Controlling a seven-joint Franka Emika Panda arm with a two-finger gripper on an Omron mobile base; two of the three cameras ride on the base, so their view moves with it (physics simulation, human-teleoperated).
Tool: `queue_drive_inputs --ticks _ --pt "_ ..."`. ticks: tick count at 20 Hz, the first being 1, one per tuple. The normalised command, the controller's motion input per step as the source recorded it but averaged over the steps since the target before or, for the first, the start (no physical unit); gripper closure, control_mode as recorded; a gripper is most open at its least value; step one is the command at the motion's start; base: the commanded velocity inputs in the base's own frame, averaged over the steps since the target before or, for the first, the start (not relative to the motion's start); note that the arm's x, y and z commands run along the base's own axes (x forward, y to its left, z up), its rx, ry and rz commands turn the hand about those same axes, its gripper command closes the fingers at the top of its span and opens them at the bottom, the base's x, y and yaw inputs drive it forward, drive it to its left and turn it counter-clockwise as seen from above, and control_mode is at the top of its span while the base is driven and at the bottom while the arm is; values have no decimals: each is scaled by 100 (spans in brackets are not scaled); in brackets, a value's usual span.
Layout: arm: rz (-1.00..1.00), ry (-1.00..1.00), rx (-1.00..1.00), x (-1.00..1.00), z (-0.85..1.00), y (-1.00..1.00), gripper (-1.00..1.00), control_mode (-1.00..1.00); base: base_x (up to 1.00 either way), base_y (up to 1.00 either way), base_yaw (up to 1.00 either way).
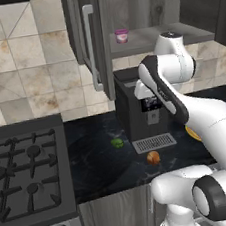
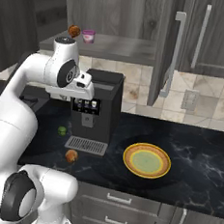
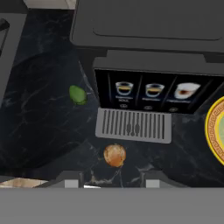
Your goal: Pick the avocado and bread from the counter and place them on the plate. Then pick the jam from the cabinet and place it next to the plate. Lastly close the cabinet door.
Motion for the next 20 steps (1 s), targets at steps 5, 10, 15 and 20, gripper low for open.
queue_drive_inputs --ticks 5,10,15,20 --pt "0 0 0 -9 -5 1 -100 -100 0 0 0" --pt "-1 0 0 -24 -19 12 -100 -100 0 0 0" --pt "-4 0 -1 -36 -17 27 -100 -100 0 0 0" --pt "-9 0 0 -38 -18 19 -100 -100 0 0 0"
